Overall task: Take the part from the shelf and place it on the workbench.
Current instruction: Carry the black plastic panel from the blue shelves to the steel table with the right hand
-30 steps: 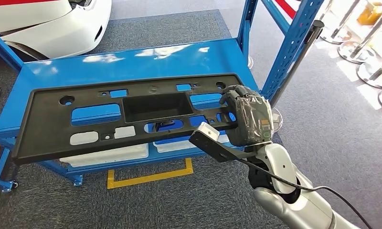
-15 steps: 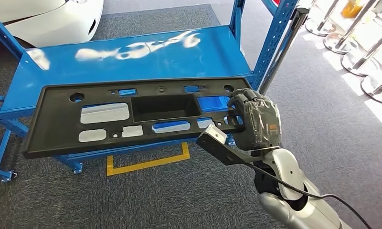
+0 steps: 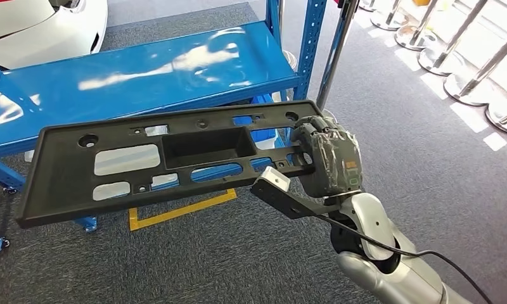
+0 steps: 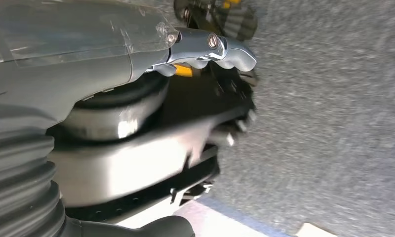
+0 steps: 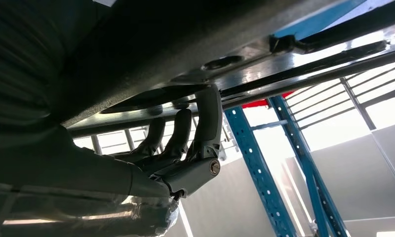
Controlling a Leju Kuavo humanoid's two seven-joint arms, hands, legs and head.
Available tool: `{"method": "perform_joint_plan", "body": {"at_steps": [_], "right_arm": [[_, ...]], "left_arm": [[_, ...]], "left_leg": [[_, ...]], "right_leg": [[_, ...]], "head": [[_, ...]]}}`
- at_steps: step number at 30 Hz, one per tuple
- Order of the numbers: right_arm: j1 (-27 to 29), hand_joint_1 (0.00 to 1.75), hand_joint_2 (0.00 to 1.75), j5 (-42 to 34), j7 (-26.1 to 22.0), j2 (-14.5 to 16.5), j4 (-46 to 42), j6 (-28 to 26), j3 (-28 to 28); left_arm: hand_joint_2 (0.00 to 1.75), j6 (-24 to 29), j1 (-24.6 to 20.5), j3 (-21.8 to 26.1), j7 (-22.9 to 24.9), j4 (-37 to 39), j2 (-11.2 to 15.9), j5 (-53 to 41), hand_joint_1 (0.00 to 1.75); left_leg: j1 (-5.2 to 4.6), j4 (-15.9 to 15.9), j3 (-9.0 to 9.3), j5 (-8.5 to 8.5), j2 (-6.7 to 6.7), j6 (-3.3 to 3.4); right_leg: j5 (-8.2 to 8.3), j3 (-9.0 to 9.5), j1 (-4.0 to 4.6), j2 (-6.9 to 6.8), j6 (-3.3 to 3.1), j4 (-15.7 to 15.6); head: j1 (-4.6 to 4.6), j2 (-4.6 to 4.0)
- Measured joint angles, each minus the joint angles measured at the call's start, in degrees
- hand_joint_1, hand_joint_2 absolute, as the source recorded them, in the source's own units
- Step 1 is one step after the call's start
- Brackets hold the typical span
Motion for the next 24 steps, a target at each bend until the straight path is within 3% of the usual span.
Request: {"method": "perform_joint_plan", "body": {"at_steps": [2, 3, 5, 6, 7, 9, 10, 11, 12, 13, 14, 15, 17, 18, 20, 21, 22, 24], "right_arm": [[-0.02, 1.75, 1.75, 0.05, 0.01, 0.03, 0.00, 0.02, -0.03], [-0.03, 1.75, 1.75, 0.08, 0.01, 0.04, 0.00, 0.02, -0.05], [0.05, 1.75, 1.75, 0.12, 0.02, 0.04, 0.00, 0.02, -0.05], [0.12, 1.75, 1.75, 0.10, 0.03, 0.03, 0.00, 0.02, -0.06], [0.17, 1.75, 1.75, 0.08, 0.04, 0.02, 0.00, 0.02, -0.07], [0.22, 1.75, 1.75, 0.06, 0.04, 0.03, 0.00, 0.03, -0.08], [0.22, 1.75, 1.75, 0.06, 0.04, 0.04, 0.01, 0.03, -0.08], [0.24, 1.75, 1.75, 0.06, 0.05, 0.04, 0.01, 0.04, -0.08], [0.25, 1.75, 1.75, 0.06, 0.06, 0.04, 0.02, 0.04, -0.08], [0.26, 1.75, 1.75, 0.06, 0.07, 0.04, 0.02, 0.04, -0.08], [0.26, 1.75, 1.75, 0.06, 0.08, 0.05, 0.02, 0.04, -0.08], [0.23, 1.75, 1.75, 0.07, 0.08, 0.05, 0.02, 0.04, -0.09], [0.13, 1.75, 1.75, 0.13, 0.07, 0.07, 0.00, 0.03, -0.12], [0.08, 1.75, 1.75, 0.16, 0.06, 0.10, -0.01, 0.02, -0.14], [0.08, 1.75, 1.75, 0.19, 0.03, 0.17, 0.01, 0.02, -0.15], [0.08, 1.75, 1.75, 0.19, 0.02, 0.23, 0.02, 0.02, -0.15], [0.09, 1.75, 1.75, 0.19, -0.01, 0.33, 0.04, 0.02, -0.14], [0.07, 1.75, 1.75, 0.19, -0.06, 0.58, 0.06, 0.02, -0.13]], "left_arm": [[1.75, -0.22, -0.11, -0.02, 0.02, 0.00, 0.00, -0.03, 0.00], [1.75, -0.32, -0.15, -0.03, 0.03, 0.00, 0.00, -0.05, 0.00], [1.75, -0.44, -0.16, -0.08, 0.03, 0.00, -0.02, -0.08, 0.00], [1.75, -0.48, -0.17, -0.10, 0.03, 0.00, -0.03, -0.08, 0.00], [1.75, -0.48, -0.17, -0.11, 0.03, 0.00, -0.04, -0.08, 0.00], [1.75, -0.49, -0.15, -0.13, 0.03, 0.00, -0.04, -0.09, 0.00], [1.75, -0.50, -0.15, -0.13, 0.03, 0.01, -0.04, -0.10, 0.00], [1.75, -0.51, -0.14, -0.13, 0.03, 0.01, -0.04, -0.11, 0.00], [1.75, -0.52, -0.15, -0.14, 0.03, 0.01, -0.04, -0.13, 0.00], [1.75, -0.52, -0.15, -0.16, 0.03, 0.02, -0.04, -0.16, 0.00], [1.75, -0.52, -0.17, -0.17, 0.03, 0.01, -0.04, -0.21, 0.00], [1.75, -0.52, -0.20, -0.19, 0.03, 0.01, -0.04, -0.26, 0.00], [1.75, -0.55, -0.22, -0.20, 0.02, 0.01, -0.04, -0.32, 0.00], [1.75, -0.56, -0.21, -0.21, 0.01, 0.02, -0.03, -0.32, 0.00], [1.75, -0.57, -0.21, -0.21, -0.01, 0.05, 0.04, -0.28, 0.00], [1.75, -0.58, -0.20, -0.22, -0.01, 0.08, 0.09, -0.22, 0.00], [1.75, -0.61, -0.15, -0.22, 0.01, 0.09, 0.13, -0.17, 0.00], [1.75, -0.66, -0.03, -0.24, 0.01, 0.11, 0.15, -0.09, 0.00]], "left_leg": [[-0.08, -7.31, 4.58, -0.73, -1.31, 0.52], [-0.19, -9.29, 5.47, -1.12, -1.61, 0.70], [-0.23, -10.25, 4.73, 0.12, -0.94, 1.07], [-0.17, -10.61, 4.17, 0.84, -0.49, 1.42], [-0.06, -10.88, 3.40, 1.66, -0.01, 1.79], [-0.04, -10.96, 1.77, 3.08, 0.75, 2.27], [-0.08, -10.86, 0.86, 3.76, 1.13, 2.36], [-0.11, -10.69, -0.11, 4.43, 1.49, 2.34], [-0.14, -10.44, -1.14, 5.05, 1.88, 2.31], [-0.16, -10.10, -2.21, 5.61, 2.25, 2.24], [-0.18, -9.69, -3.23, 6.09, 2.58, 2.14], [-0.24, -9.30, -4.07, 6.48, 2.91, 2.00], [-0.35, -8.78, -4.98, 7.24, 3.46, 1.58], [-0.33, -8.77, -5.14, 7.73, 3.72, 1.32], [-0.29, -9.00, -5.35, 8.66, 3.98, 0.72], [-0.30, -8.70, -5.66, 8.16, 3.58, 0.31], [-0.31, -7.55, -6.17, 6.61, 2.93, -0.11], [-0.12, -2.03, -7.69, 0.89, 1.55, -0.83]], "right_leg": [[1.30, -0.76, -0.06, 0.50, 0.63, -0.15], [1.99, -0.96, -0.17, 0.70, 1.03, -0.40], [3.05, -1.41, -0.33, 1.14, 1.83, -0.87], [2.20, -1.89, -0.32, 1.01, 2.13, -0.42], [0.25, -2.50, -0.28, 0.68, 2.34, 0.95], [-5.95, -3.85, -0.31, -0.35, 2.56, 6.67], [-8.20, -4.32, -0.34, -0.60, 2.67, 10.26], [-8.99, -4.42, -0.36, -0.71, 2.77, 13.33], [-8.21, -3.95, -0.36, -0.75, 2.82, 15.13], [-6.42, -2.67, -0.34, -0.85, 2.79, 15.21], [-4.58, -0.49, -0.29, -1.15, 2.68, 13.36], [-4.09, 2.44, -0.14, -1.87, 2.43, 9.74], [-5.84, 8.00, 0.37, -3.18, 1.73, 1.56], [-6.95, 9.42, 0.63, -3.45, 1.40, -1.03], [-6.59, 9.50, 0.60, -3.05, 0.87, -2.49], [-5.89, 8.99, 0.39, -2.81, 0.58, -2.66], [-5.17, 8.40, 0.13, -2.67, 0.20, -2.82], [-3.86, 6.91, -0.12, -2.24, -0.34, -2.78]], "head": [[0.07, 0.00], [0.14, 0.00], [0.20, 0.00], [0.27, 0.00], [0.52, 0.00], [1.24, 0.00], [1.49, 0.00], [1.72, 0.00], [1.93, 0.00], [2.18, 0.00], [2.42, 0.00], [2.62, 0.00], [2.79, 0.00], [2.81, 0.00], [2.97, 0.00], [3.03, 0.00], [2.90, 0.00], [2.21, 0.00]]}}
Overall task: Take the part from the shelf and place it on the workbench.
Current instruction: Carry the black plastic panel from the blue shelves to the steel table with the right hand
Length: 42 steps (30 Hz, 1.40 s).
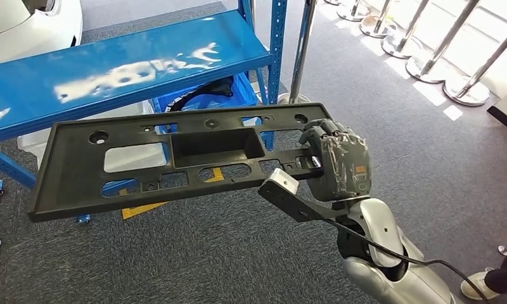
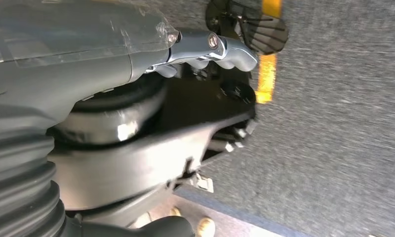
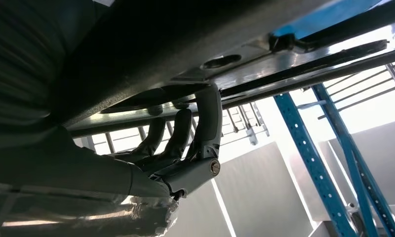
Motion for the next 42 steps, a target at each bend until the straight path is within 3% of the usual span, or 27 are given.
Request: {"method": "perform_joint_plan", "body": {"at_steps": [1, 2, 3, 4, 6, 8, 10, 12, 13, 14, 16, 17, 18, 19, 21, 23, 25, 28, 30, 32, 33, 34, 35, 38, 40, 42], "right_arm": [[0.00, 1.75, 1.75, 0.01, -0.02, 0.11, 0.01, 0.01, 0.01], [0.01, 1.75, 1.75, 0.01, -0.03, 0.18, 0.02, 0.01, 0.01], [0.01, 1.75, 1.75, 0.01, -0.04, 0.22, 0.02, 0.02, 0.02], [0.01, 1.75, 1.75, 0.01, -0.05, 0.25, 0.03, 0.01, 0.03], [0.01, 1.75, 1.75, 0.01, -0.06, 0.26, 0.03, 0.00, 0.05], [-0.06, 1.75, 1.75, 0.03, -0.07, 0.28, 0.03, -0.01, 0.03], [-0.12, 1.75, 1.75, 0.05, -0.09, 0.31, 0.03, -0.01, 0.01], [-0.05, 1.75, 1.75, 0.05, -0.09, 0.31, 0.05, -0.01, 0.00], [-0.01, 1.75, 1.75, 0.02, -0.09, 0.29, 0.09, 0.00, -0.01], [0.01, 1.75, 1.75, 0.03, -0.09, 0.29, 0.12, 0.01, -0.01], [0.01, 1.75, 1.75, 0.03, -0.11, 0.31, 0.19, 0.10, -0.02], [0.01, 1.75, 1.75, 0.05, -0.11, 0.31, 0.22, 0.16, -0.02], [0.03, 1.75, 1.75, 0.06, -0.11, 0.31, 0.25, 0.21, -0.02], [0.03, 1.75, 1.75, 0.07, -0.10, 0.31, 0.27, 0.24, -0.02], [0.02, 1.75, 1.75, 0.09, -0.10, 0.31, 0.29, 0.26, -0.02], [-0.09, 1.75, 1.75, 0.11, -0.11, 0.31, 0.28, 0.26, -0.07], [-0.38, 1.75, 1.75, 0.16, -0.12, 0.31, 0.27, 0.26, -0.12], [-0.49, 1.75, 1.75, 0.16, -0.13, 0.33, 0.27, 0.26, -0.15], [-0.41, 1.75, 1.75, 0.16, -0.13, 0.42, 0.28, 0.27, -0.15], [-0.33, 1.75, 1.75, 0.16, -0.13, 0.51, 0.29, 0.31, -0.14], [-0.28, 1.75, 1.75, 0.16, -0.13, 0.55, 0.29, 0.33, -0.13], [-0.26, 1.75, 1.75, 0.16, -0.12, 0.55, 0.29, 0.37, -0.13], [-0.26, 1.75, 1.75, 0.16, -0.11, 0.55, 0.29, 0.39, -0.13], [-0.23, 1.75, 1.75, 0.19, -0.02, 0.55, 0.27, 0.45, -0.14], [-0.16, 1.75, 1.75, 0.27, 0.09, 0.55, 0.27, 0.50, -0.17], [-0.01, 1.75, 1.75, 0.34, 0.18, 0.52, 0.27, 0.52, -0.24]], "left_arm": [[1.75, -0.01, 0.04, -0.01, -0.01, 0.00, 0.00, 0.01, 0.00], [1.75, -0.02, 0.04, -0.01, -0.02, 0.01, 0.00, 0.01, 0.00], [1.75, -0.02, 0.03, -0.02, -0.02, 0.02, 0.01, 0.01, 0.00], [1.75, -0.02, 0.05, -0.02, -0.02, 0.04, 0.03, 0.01, 0.00], [1.75, -0.03, 0.07, -0.02, -0.02, 0.09, 0.07, 0.01, 0.00], [1.75, -0.08, -0.01, -0.02, -0.01, 0.11, 0.05, 0.02, 0.00], [1.75, -0.16, -0.06, -0.05, 0.01, 0.11, 0.03, 0.01, 0.00], [1.75, -0.18, 0.02, -0.08, 0.03, 0.11, -0.01, 0.01, 0.00], [1.75, -0.14, 0.05, -0.08, -0.01, 0.12, -0.02, 0.03, 0.00], [1.75, 0.00, 0.07, -0.08, -0.16, 0.13, -0.04, 0.04, 0.00], [1.75, 0.51, 0.05, -0.09, -0.54, 0.14, -0.05, -0.04, 0.00], [1.75, 0.78, 0.07, -0.10, -0.67, 0.14, -0.05, -0.16, 0.00], [1.75, 0.96, 0.09, -0.11, -0.70, 0.15, -0.04, -0.27, 0.00], [1.75, 1.05, 0.11, -0.12, -0.70, 0.15, -0.04, -0.37, 0.00], [1.75, 1.08, 0.09, -0.13, -0.70, 0.15, -0.05, -0.43, 0.00], [1.75, 1.08, 0.10, -0.14, -0.70, 0.14, -0.14, -0.43, 0.00], [1.75, 1.12, 0.11, -0.15, -0.70, 0.15, -0.19, -0.44, 0.00], [1.75, 1.16, 0.11, -0.15, -0.70, 0.16, -0.08, -0.45, 0.00], [1.75, 1.16, 0.17, -0.15, -0.70, 0.17, 0.01, -0.45, 0.00], [1.75, 1.20, 0.22, -0.15, -0.70, 0.17, 0.02, -0.45, 0.00], [1.75, 1.25, 0.22, -0.15, -0.70, 0.17, 0.02, -0.46, 0.00], [1.75, 1.32, 0.22, -0.15, -0.70, 0.17, 0.03, -0.49, 0.00], [1.75, 1.43, 0.22, -0.15, -0.70, 0.18, 0.05, -0.52, 0.00], [1.75, 1.62, 0.20, -0.16, -0.73, 0.20, 0.23, -0.67, 0.00], [1.75, 1.63, 0.19, -0.18, -0.74, 0.20, 0.26, -0.79, 0.00], [1.75, 1.64, 0.18, -0.21, -0.74, 0.20, 0.26, -0.89, 0.00]], "left_leg": [[0.15, 3.78, -0.66, -2.60, -0.24, -0.20], [0.29, 7.08, -0.97, -4.00, -0.29, -0.38], [0.44, 9.07, -0.66, -3.97, -0.30, -0.52], [0.63, 9.28, 0.46, -2.80, -0.32, -0.66], [1.24, 4.08, 5.08, -0.24, -1.15, -1.05], [1.52, -3.22, 9.82, -0.64, -2.75, -1.00], [1.23, -6.30, 11.22, -1.50, -3.33, -0.39], [1.24, -6.55, 10.36, -0.61, -2.50, 0.44], [1.27, -6.67, 9.74, -0.03, -2.03, 0.91], [1.34, -6.85, 9.02, 0.53, -1.50, 1.41], [1.01, -6.97, 7.64, 1.53, -0.73, 2.13], [0.77, -6.95, 6.98, 1.98, -0.34, 2.39], [0.50, -6.88, 6.35, 2.45, 0.03, 2.52], [0.21, -6.81, 5.76, 2.86, 0.39, 2.62], [-0.34, -6.68, 4.87, 3.57, 0.97, 2.73], [-0.63, -6.65, 4.51, 4.14, 1.53, 2.62], [-0.49, -6.76, 4.38, 4.80, 2.15, 2.13], [-0.53, -6.20, 4.06, 4.71, 2.05, 1.10], [-0.50, -2.01, 2.64, 1.25, 0.58, 0.29], [-0.07, 5.07, 0.49, -3.12, -0.25, -0.43], [0.19, 7.55, 0.01, -4.13, -0.29, -0.72], [0.45, 8.31, 0.37, -4.13, -0.29, -0.99], [0.73, 6.86, 1.76, -3.14, -0.31, -1.26], [1.45, -3.00, 7.94, 0.03, -1.68, -1.76], [1.49, -5.59, 8.95, -0.02, -2.65, -1.19], [1.46, -5.91, 8.60, 0.21, -2.21, -0.19]], "right_leg": [[0.58, -0.83, -0.01, 0.25, -0.12, 0.17], [1.14, -1.71, -0.03, 0.56, -0.06, 0.40], [1.66, -2.62, -0.09, 0.86, 0.05, 0.68], [2.14, -3.58, -0.19, 1.21, 0.21, 1.04], [2.93, -5.37, -0.43, 1.89, 0.78, 1.89], [3.73, -6.70, -0.42, 2.50, 1.60, 2.65], [4.90, -7.43, -0.28, 3.06, 2.34, 2.71], [5.63, -8.21, -0.43, 3.58, 3.03, 2.61], [4.69, -8.86, -0.54, 3.40, 3.30, 3.39], [2.68, -9.72, -0.61, 3.00, 3.49, 5.23], [-2.73, -11.45, -0.63, 1.87, 3.57, 11.63], [-4.20, -12.03, -0.62, 1.60, 3.51, 15.03], [-4.12, -12.12, -0.52, 1.48, 3.37, 17.48], [-2.81, -11.56, -0.35, 1.44, 3.12, 18.42], [0.53, -7.75, 0.30, 1.01, 2.06, 14.73], [0.08, -2.33, 1.22, -0.54, 0.50, 6.99], [-1.59, 0.42, 1.91, -1.33, -0.31, 2.07], [-0.68, 0.67, 1.47, -0.46, -0.44, -0.12], [0.31, 0.32, 0.85, -0.05, -0.62, -0.76], [0.84, -0.53, 0.76, 0.49, -0.75, -0.52], [1.03, -0.99, 0.69, 0.82, -0.65, -0.27], [1.20, -1.46, 0.57, 1.17, -0.51, 0.05], [1.31, -1.92, 0.39, 1.54, -0.33, 0.46], [1.40, -3.48, -0.03, 2.68, 0.47, 1.93], [1.64, -4.37, 0.03, 3.38, 1.24, 2.59], [1.96, -4.81, -0.01, 3.92, 1.91, 2.84]], "head": [[-0.31, 0.00], [-0.54, 0.00], [-0.70, 0.00], [-0.84, 0.00], [-1.15, 0.00], [-1.55, 0.00], [-1.52, 0.00], [-1.28, 0.00], [-1.05, 0.00], [-0.70, 0.00], [0.18, 0.00], [0.50, 0.00], [0.75, 0.00], [0.99, 0.00], [1.36, 0.00], [1.31, 0.00], [1.22, 0.00], [1.66, 0.00], [1.18, 0.00], [0.35, 0.00], [0.07, 0.00], [-0.15, 0.00], [-0.33, 0.00], [-1.14, 0.00], [-1.44, 0.00], [-1.17, 0.00]]}}
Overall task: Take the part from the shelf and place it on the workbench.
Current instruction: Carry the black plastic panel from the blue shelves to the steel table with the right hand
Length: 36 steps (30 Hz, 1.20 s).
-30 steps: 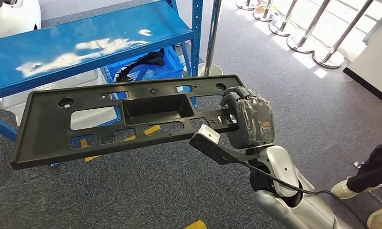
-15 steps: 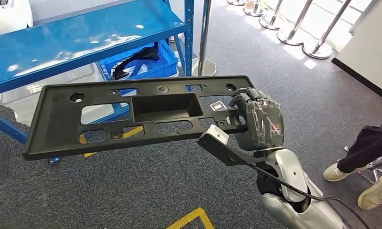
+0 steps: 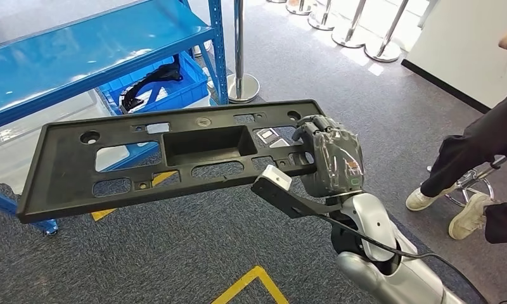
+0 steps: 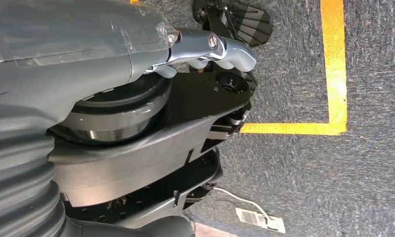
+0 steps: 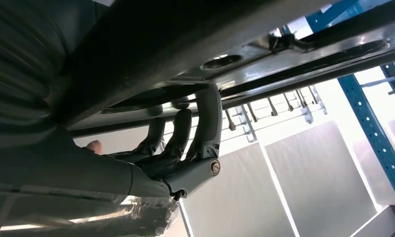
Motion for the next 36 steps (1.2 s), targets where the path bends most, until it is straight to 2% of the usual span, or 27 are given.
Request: {"method": "perform_joint_plan", "body": {"at_steps": [2, 3, 5, 6, 7, 8, 10, 12, 14, 16, 17, 18, 20, 21, 22, 23, 24, 26, 27, 29, 31, 33, 35, 36], "right_arm": [[0.11, 1.75, 1.75, 0.02, 0.08, -0.05, 0.00, 0.00, -0.13], [0.14, 1.75, 1.75, 0.01, 0.10, -0.07, 0.00, 0.00, -0.17], [0.16, 1.75, 1.75, -0.02, 0.11, -0.06, 0.01, 0.00, -0.20], [0.19, 1.75, 1.75, -0.04, 0.11, -0.06, 0.02, 0.00, -0.20], [0.21, 1.75, 1.75, -0.08, 0.12, -0.06, 0.04, 0.00, -0.20], [0.22, 1.75, 1.75, -0.11, 0.12, -0.06, 0.07, 0.00, -0.20], [0.22, 1.75, 1.75, -0.16, 0.10, -0.06, 0.09, 0.00, -0.20], [0.13, 1.75, 1.75, -0.21, 0.05, -0.06, 0.08, -0.03, -0.21], [0.06, 1.75, 1.75, -0.31, -0.01, -0.07, 0.08, -0.07, -0.22], [0.05, 1.75, 1.75, -0.40, -0.03, -0.09, 0.08, -0.10, -0.23], [0.03, 1.75, 1.75, -0.43, -0.03, -0.10, 0.08, -0.10, -0.23], [0.03, 1.75, 1.75, -0.49, -0.04, -0.11, 0.07, -0.11, -0.24], [0.06, 1.75, 1.75, -0.67, -0.04, -0.10, 0.07, -0.11, -0.24], [0.09, 1.75, 1.75, -0.77, -0.04, -0.10, 0.08, -0.11, -0.23], [0.13, 1.75, 1.75, -0.83, -0.04, -0.10, 0.08, -0.11, -0.23], [0.17, 1.75, 1.75, -0.87, -0.04, -0.10, 0.08, -0.11, -0.22], [0.21, 1.75, 1.75, -0.94, -0.04, -0.10, 0.08, -0.11, -0.22], [0.26, 1.75, 1.75, -1.14, -0.03, -0.10, 0.07, -0.13, -0.22], [0.28, 1.75, 1.75, -1.25, -0.01, -0.10, 0.07, -0.15, -0.22], [0.36, 1.75, 1.75, -1.44, 0.00, -0.10, 0.05, -0.21, -0.21], [0.45, 1.75, 1.75, -1.55, 0.01, -0.17, 0.03, -0.26, -0.20], [0.47, 1.75, 1.75, -1.56, 0.02, -0.29, 0.01, -0.26, -0.21], [0.54, 1.75, 1.75, -1.62, 0.02, -0.34, 0.00, -0.26, -0.21], [0.60, 1.75, 1.75, -1.66, 0.02, -0.34, 0.00, -0.26, -0.20]], "left_arm": [[1.75, 0.00, -0.11, -0.03, 0.00, -0.01, 0.01, -0.04, 0.00], [1.75, 0.00, -0.15, -0.04, 0.00, -0.01, 0.01, -0.05, 0.00], [1.75, 0.01, -0.15, -0.07, 0.00, 0.00, 0.02, -0.05, 0.00], [1.75, 0.02, -0.10, -0.09, 0.00, 0.01, 0.02, -0.05, 0.00], [1.75, 0.05, -0.05, -0.14, 0.00, 0.01, 0.02, -0.05, 0.00], [1.75, 0.08, -0.02, -0.22, 0.00, 0.01, 0.03, -0.05, 0.00], [1.75, 0.11, -0.07, -0.36, 0.00, 0.00, 0.03, -0.05, 0.00], [1.75, 0.11, -0.14, -0.44, -0.01, -0.01, 0.03, -0.05, 0.00], [1.75, 0.12, -0.16, -0.53, -0.05, -0.01, 0.03, -0.05, 0.00], [1.75, 0.13, -0.18, -0.70, -0.13, 0.00, 0.03, -0.05, 0.00], [1.75, 0.13, -0.20, -0.78, -0.15, 0.00, 0.04, -0.05, 0.00], [1.75, 0.13, -0.20, -0.84, -0.17, 0.00, 0.04, -0.05, 0.00], [1.75, 0.13, -0.17, -0.89, -0.17, -0.01, 0.05, -0.05, 0.00], [1.75, 0.13, -0.12, -0.90, -0.17, -0.01, 0.05, -0.05, 0.00], [1.75, 0.13, -0.08, -0.91, -0.17, -0.01, 0.05, -0.05, 0.00], [1.75, 0.13, -0.05, -0.91, -0.17, -0.01, 0.05, -0.05, 0.00], [1.75, 0.13, -0.02, -0.92, -0.17, -0.01, 0.05, -0.05, 0.00], [1.75, 0.14, 0.01, -0.93, -0.16, 0.01, 0.08, -0.05, 0.00], [1.75, 0.16, 0.01, -0.94, -0.16, 0.01, 0.11, -0.05, 0.00], [1.75, 0.22, 0.00, -0.95, -0.16, 0.02, 0.16, -0.05, 0.00], [1.75, 0.26, 0.01, -0.96, -0.17, 0.02, 0.15, -0.05, 0.00], [1.75, 0.26, 0.00, -0.96, -0.16, 0.02, 0.15, -0.06, 0.00], [1.75, 0.26, 0.05, -0.97, -0.16, 0.02, 0.14, -0.08, 0.00], [1.75, 0.26, 0.12, -0.98, -0.16, 0.02, 0.13, -0.09, 0.00]], "left_leg": [[0.07, -0.31, -0.24, 0.46, 0.69, 0.93], [0.11, -0.45, -0.44, 0.70, 1.07, 1.31], [-0.02, -0.46, -0.91, 1.01, 1.74, 1.74], [-0.09, -0.45, -1.10, 1.12, 2.08, 1.83], [-0.14, -0.44, -1.23, 1.21, 2.42, 1.86], [-0.18, -0.44, -1.30, 1.27, 2.72, 1.85], [-0.23, -0.44, -1.25, 1.33, 3.22, 1.75], [-0.45, -0.39, -1.33, 1.48, 3.57, 1.33], [-0.63, -0.48, -1.50, 1.73, 3.95, 0.70], [-0.61, -0.32, -1.53, 1.55, 4.00, 0.02], [-0.60, 0.58, -1.79, 0.77, 3.64, -0.28], [-0.58, 2.60, -2.52, -0.67, 3.13, -0.51], [-0.58, 9.33, -5.22, -4.52, 2.28, -0.66], [-0.59, 12.62, -6.58, -5.89, 2.15, -0.67], [-0.61, 14.46, -7.26, -6.24, 2.09, -0.63], [-0.62, 14.29, -7.02, -5.49, 2.04, -0.51], [-0.63, 12.04, -5.83, -3.82, 1.92, -0.31], [-0.64, 4.85, -2.43, -0.18, 0.73, 0.33], [-0.65, 1.91, -1.24, 0.76, 0.09, 0.57], [-0.80, -0.44, -0.58, 1.00, -0.58, 0.85], [-0.73, -1.15, -0.48, 1.28, 0.04, 1.22], [-0.43, -1.84, -0.30, 1.73, 0.76, 1.80], [-0.34, -2.08, -0.28, 1.92, 1.49, 2.07], [-0.31, -2.06, -0.31, 1.92, 1.87, 2.05]], "right_leg": [[-1.20, -0.94, -0.11, -0.67, 0.53, 1.71], [-2.78, -2.03, -0.15, -1.30, 0.76, 4.14], [-6.55, -5.03, -0.22, -2.22, 1.14, 11.26], [-7.64, -6.16, -0.26, -2.35, 1.22, 14.15], [-7.70, -6.41, -0.28, -2.41, 1.20, 15.31], [-6.72, -5.58, -0.28, -2.49, 1.10, 14.27], [-3.34, -1.56, -0.17, -3.24, 0.73, 7.22], [-1.62, 1.49, 0.30, -4.30, 0.27, 1.09], [-1.62, 1.80, 0.72, -4.36, -0.19, -0.34], [-1.19, 1.70, 0.46, -3.84, -0.84, -0.74], [-0.93, 1.70, 0.30, -3.64, -1.19, -0.98], [-0.70, 1.71, 0.15, -3.47, -1.52, -1.20], [-0.48, 1.57, 0.23, -3.00, -1.90, -1.27], [-0.43, 1.51, 0.33, -2.69, -2.00, -1.25], [-0.39, 1.47, 0.42, -2.32, -2.05, -1.21], [-0.37, 1.46, 0.49, -1.90, -2.09, -1.17], [-0.36, 1.48, 0.56, -1.46, -2.09, -1.11], [-0.36, 1.43, 0.73, -0.67, -2.01, -0.89], [-0.32, 1.21, 0.76, -0.28, -1.87, -0.71], [-0.10, 0.62, 0.61, 0.30, -1.36, -0.50], [-0.01, 0.32, 0.38, 0.66, -0.79, -0.42], [-1.61, -0.70, 0.37, -0.42, -0.14, 1.84], [-4.97, -3.60, 0.07, -1.94, 0.57, 8.13], [-6.31, -5.23, -0.18, -2.24, 0.86, 11.61]], "head": [[0.44, 0.00], [0.74, 0.00], [1.54, 0.00], [1.82, 0.00], [2.09, 0.00], [2.36, 0.00], [2.88, 0.00], [3.35, 0.00], [3.42, 0.00], [3.25, 0.00], [3.05, 0.00], [2.71, 0.00], [1.79, 0.00], [1.37, 0.00], [1.03, 0.00], [0.71, 0.00], [0.38, 0.00], [-0.28, 0.00], [-0.46, 0.00], [-0.51, 0.00], [-0.59, 0.00], [-0.36, 0.00], [0.31, 0.00], [0.60, 0.00]]}}
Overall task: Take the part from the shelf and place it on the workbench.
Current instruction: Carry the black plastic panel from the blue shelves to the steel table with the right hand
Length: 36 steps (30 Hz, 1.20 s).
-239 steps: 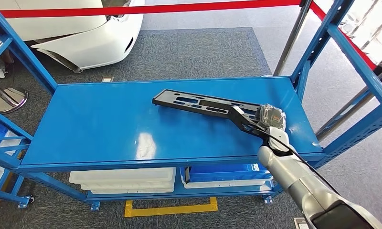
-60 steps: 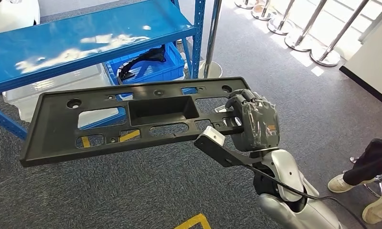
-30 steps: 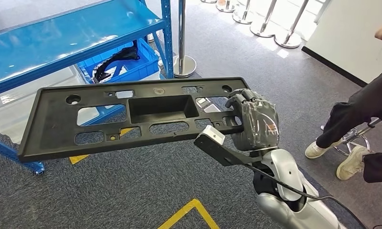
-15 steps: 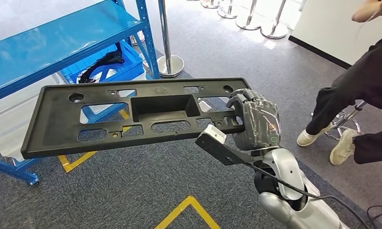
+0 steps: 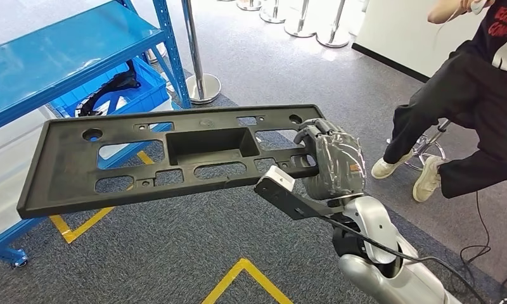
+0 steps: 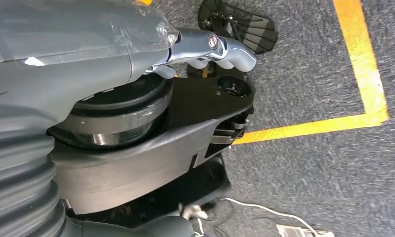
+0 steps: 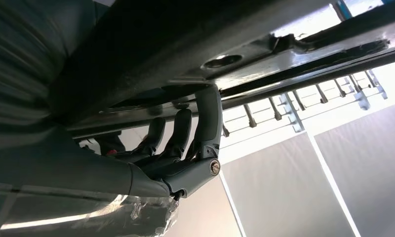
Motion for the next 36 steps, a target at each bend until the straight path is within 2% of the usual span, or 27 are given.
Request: {"method": "perform_joint_plan", "body": {"at_steps": [1, 2, 3, 4, 5, 6, 7, 10, 11, 13, 15, 16, 17, 18, 20, 22, 23, 25, 27, 28, 29, 31, 32, 33, 34, 35, 36], "right_arm": [[0.06, 1.75, 1.75, -0.04, 0.01, 0.00, 0.00, 0.00, 0.01], [0.09, 1.75, 1.75, -0.05, 0.01, -0.01, 0.00, 0.01, 0.01], [0.10, 1.75, 1.75, -0.05, 0.02, -0.02, -0.01, 0.01, 0.01], [0.10, 1.75, 1.75, -0.05, 0.02, -0.03, -0.01, 0.03, 0.01], [0.10, 1.75, 1.75, -0.05, 0.02, -0.05, -0.02, 0.05, 0.01], [0.10, 1.75, 1.75, -0.03, 0.03, -0.06, -0.09, 0.07, 0.01], [0.10, 1.75, 1.75, -0.01, 0.07, -0.07, -0.19, 0.08, 0.01], [0.18, 1.75, 1.75, 0.10, 0.48, -0.16, -0.56, 0.09, 0.01], [0.22, 1.75, 1.75, 0.17, 0.65, -0.21, -0.72, 0.09, 0.01], [0.36, 1.75, 1.75, 0.31, 0.85, -0.29, -1.13, 0.10, 0.01], [0.62, 1.75, 1.75, 0.37, 0.98, -0.31, -1.39, 0.13, 0.01], [0.75, 1.75, 1.75, 0.38, 1.04, -0.31, -1.43, 0.15, 0.01], [0.84, 1.75, 1.75, 0.36, 1.07, -0.31, -1.44, 0.21, 0.01], [0.88, 1.75, 1.75, 0.33, 1.06, -0.31, -1.44, 0.26, 0.01], [0.84, 1.75, 1.75, 0.25, 0.96, -0.30, -1.45, 0.45, 0.04], [0.67, 1.75, 1.75, 0.15, 0.89, -0.28, -1.47, 0.62, 0.10], [0.58, 1.75, 1.75, 0.09, 0.87, -0.28, -1.48, 0.66, 0.13], [0.44, 1.75, 1.75, -0.04, 0.85, -0.27, -1.50, 0.70, 0.16], [0.27, 1.75, 1.75, -0.19, 0.80, -0.33, -1.53, 0.75, 0.16], [0.09, 1.75, 1.75, -0.25, 0.76, -0.36, -1.55, 0.79, 0.16], [-0.05, 1.75, 1.75, -0.32, 0.73, -0.38, -1.55, 0.83, 0.17], [-0.21, 1.75, 1.75, -0.42, 0.70, -0.36, -1.55, 0.85, 0.25], [-0.20, 1.75, 1.75, -0.48, 0.70, -0.36, -1.55, 0.85, 0.31], [-0.20, 1.75, 1.75, -0.53, 0.67, -0.35, -1.55, 0.82, 0.36], [-0.22, 1.75, 1.75, -0.60, 0.61, -0.36, -1.55, 0.78, 0.38], [-0.26, 1.75, 1.75, -0.66, 0.52, -0.36, -1.55, 0.74, 0.39], [-0.31, 1.75, 1.75, -0.72, 0.42, -0.36, -1.54, 0.70, 0.40]], "left_arm": [[1.75, 0.00, 0.08, -0.01, 0.01, 0.00, -0.01, -0.01, 0.00], [1.75, 0.00, 0.13, -0.01, 0.00, 0.00, -0.01, -0.02, 0.00], [1.75, 0.00, 0.14, -0.01, 0.00, 0.00, -0.01, -0.03, 0.00], [1.75, 0.00, 0.14, -0.01, -0.01, -0.01, -0.01, -0.05, 0.00], [1.75, -0.01, 0.13, -0.01, -0.05, 0.00, 0.01, -0.09, 0.00], [1.75, -0.01, 0.10, -0.02, -0.13, 0.00, 0.03, -0.13, 0.00], [1.75, -0.03, 0.09, -0.03, -0.23, 0.01, 0.05, -0.16, 0.00], [1.75, -0.07, 0.08, -0.09, -0.46, 0.02, 0.09, -0.24, 0.00], [1.75, -0.07, 0.06, -0.11, -0.49, 0.02, 0.09, -0.25, 0.00], [1.75, -0.07, 0.02, -0.19, -0.54, 0.02, 0.09, -0.27, 0.00], [1.75, -0.07, 0.00, -0.26, -0.54, 0.02, 0.09, -0.28, 0.00], [1.75, -0.07, 0.00, -0.27, -0.54, 0.02, 0.09, -0.28, 0.00], [1.75, -0.07, 0.00, -0.29, -0.54, 0.02, 0.09, -0.27, 0.00], [1.75, -0.08, 0.01, -0.30, -0.54, 0.02, 0.09, -0.24, 0.00], [1.75, -0.11, 0.04, -0.31, -0.54, 0.02, 0.13, -0.13, 0.00], [1.75, -0.14, 0.12, -0.32, -0.56, 0.04, 0.23, -0.02, 0.00], [1.75, -0.15, 0.14, -0.32, -0.57, 0.05, 0.29, 0.01, 0.00], [1.75, -0.15, 0.18, -0.33, -0.60, 0.05, 0.29, 0.06, 0.00], [1.75, -0.16, 0.18, -0.32, -0.67, 0.04, 0.31, 0.14, 0.00], [1.75, -0.16, 0.17, -0.32, -0.71, 0.04, 0.32, 0.19, 0.00], [1.75, -0.17, 0.17, -0.32, -0.75, 0.04, 0.33, 0.22, 0.00], [1.75, -0.18, 0.22, -0.33, -0.78, 0.04, 0.32, 0.23, 0.00], [1.75, -0.17, 0.23, -0.33, -0.78, 0.04, 0.31, 0.23, 0.00], [1.75, -0.17, 0.22, -0.33, -0.78, 0.04, 0.31, 0.25, 0.00], [1.75, -0.19, 0.19, -0.33, -0.78, 0.04, 0.31, 0.26, 0.00], [1.75, -0.22, 0.15, -0.33, -0.78, 0.04, 0.31, 0.29, 0.00], [1.75, -0.26, 0.11, -0.33, -0.78, 0.04, 0.31, 0.32, 0.00]], "left_leg": [[0.04, 0.03, 0.00, -0.03, 0.37, -0.04], [0.09, 0.07, 0.01, -0.07, 0.72, -0.11], [0.18, 0.13, 0.04, -0.16, 1.03, -0.25], [0.28, 0.24, 0.09, -0.29, 1.30, -0.45], [0.28, 0.35, 0.10, -0.43, 1.54, -0.75], [0.24, 0.52, 0.05, -0.54, 1.72, -1.12], [0.15, 0.63, 0.02, -0.59, 1.87, -1.48], [0.15, 0.69, 0.08, -0.68, 2.16, -2.54], [0.26, 1.19, 0.00, -1.18, 1.92, -2.87], [0.36, 5.37, -1.51, -4.05, 1.02, -3.20], [0.15, 12.93, -4.67, -7.86, 0.41, -3.07], [0.00, 15.94, -5.99, -8.86, 0.32, -2.93], [-0.14, 17.19, -6.54, -8.78, 0.27, -2.70], [-0.27, 16.57, -6.26, -7.79, 0.21, -2.41], [-0.61, 9.80, -3.31, -3.87, -0.66, -1.42], [-0.81, 3.31, -0.77, -1.28, -2.16, -0.61], [-0.91, 1.97, -0.39, -1.04, -2.66, -0.44], [-0.98, 1.22, -0.21, -0.94, -2.43, -0.34], [-0.71, 0.51, 0.04, -0.52, -1.77, 0.06], [-0.52, 0.16, 0.13, -0.32, -1.36, 0.26], [-0.43, 0.02, 0.16, -0.22, -0.97, 0.37], [-0.38, 0.01, 0.10, -0.21, -0.22, 0.44], [-0.34, 0.03, 0.09, -0.25, 0.16, 0.40], [-0.27, 0.07, 0.09, -0.31, 0.53, 0.32], [-0.18, 0.13, 0.13, -0.40, 0.86, 0.19], [-0.09, 0.22, 0.18, -0.53, 1.15, -0.02], [-0.11, 0.34, 0.19, -0.67, 1.41, -0.29]], "right_leg": [[-0.46, -1.05, -0.23, -0.18, 0.23, 2.26], [0.05, -1.22, -0.45, -0.31, 0.42, 2.66], [1.59, -0.26, -0.63, -0.51, 0.59, 0.71], [3.62, 1.62, -0.77, -0.89, 0.72, -3.05], [4.97, 3.49, -0.74, -1.47, 0.77, -6.81], [5.98, 4.93, -0.62, -1.80, 0.57, -9.93], [6.27, 5.64, -0.45, -1.96, 0.25, -11.63], [6.18, 5.48, -0.16, -1.21, -1.09, -12.01], [6.27, 5.48, -0.16, -1.01, -1.49, -12.07], [6.46, 5.51, -0.16, -0.63, -2.25, -12.26], [6.48, 5.50, 0.16, -0.14, -2.67, -12.25], [6.48, 5.51, 0.35, 0.19, -2.76, -12.25], [6.50, 5.52, 0.54, 0.59, -2.82, -12.23], [6.51, 5.54, 0.71, 0.99, -2.86, -12.21], [6.52, 5.61, 0.94, 1.84, -2.87, -12.17], [6.60, 5.32, 1.07, 2.54, -2.72, -11.90], [6.70, 5.08, 0.94, 2.79, -2.55, -11.83], [6.93, 4.77, 0.70, 3.30, -2.05, -11.86], [6.16, 4.33, 0.79, 2.54, -1.47, -10.89], [4.97, 3.48, 0.85, 1.78, -1.15, -9.03], [3.33, 2.15, 0.71, 0.85, -0.86, -6.11], [0.41, -1.08, 0.24, -0.01, -0.30, 0.72], [0.13, -1.93, 0.00, -0.17, -0.06, 2.57], [0.89, -1.78, -0.21, -0.34, 0.15, 2.38], [2.50, -0.57, -0.36, -0.58, 0.29, 0.08], [4.44, 1.41, -0.45, -1.07, 0.36, -3.77], [5.72, 3.30, -0.34, -1.83, 0.33, -7.44]], "head": [[0.20, 0.00], [0.38, 0.00], [0.60, 0.00], [0.82, 0.00], [1.05, 0.00], [1.33, 0.00], [1.43, 0.00], [0.88, 0.00], [0.66, 0.00], [0.05, 0.00], [-0.82, 0.00], [-1.09, 0.00], [-1.26, 0.00], [-1.38, 0.00], [-1.70, 0.00], [-1.74, 0.00], [-1.64, 0.00], [-1.61, 0.00], [-1.43, 0.00], [-1.09, 0.00], [-0.66, 0.00], [0.07, 0.00], [0.29, 0.00], [0.51, 0.00], [0.74, 0.00], [1.00, 0.00], [1.28, 0.00]]}}
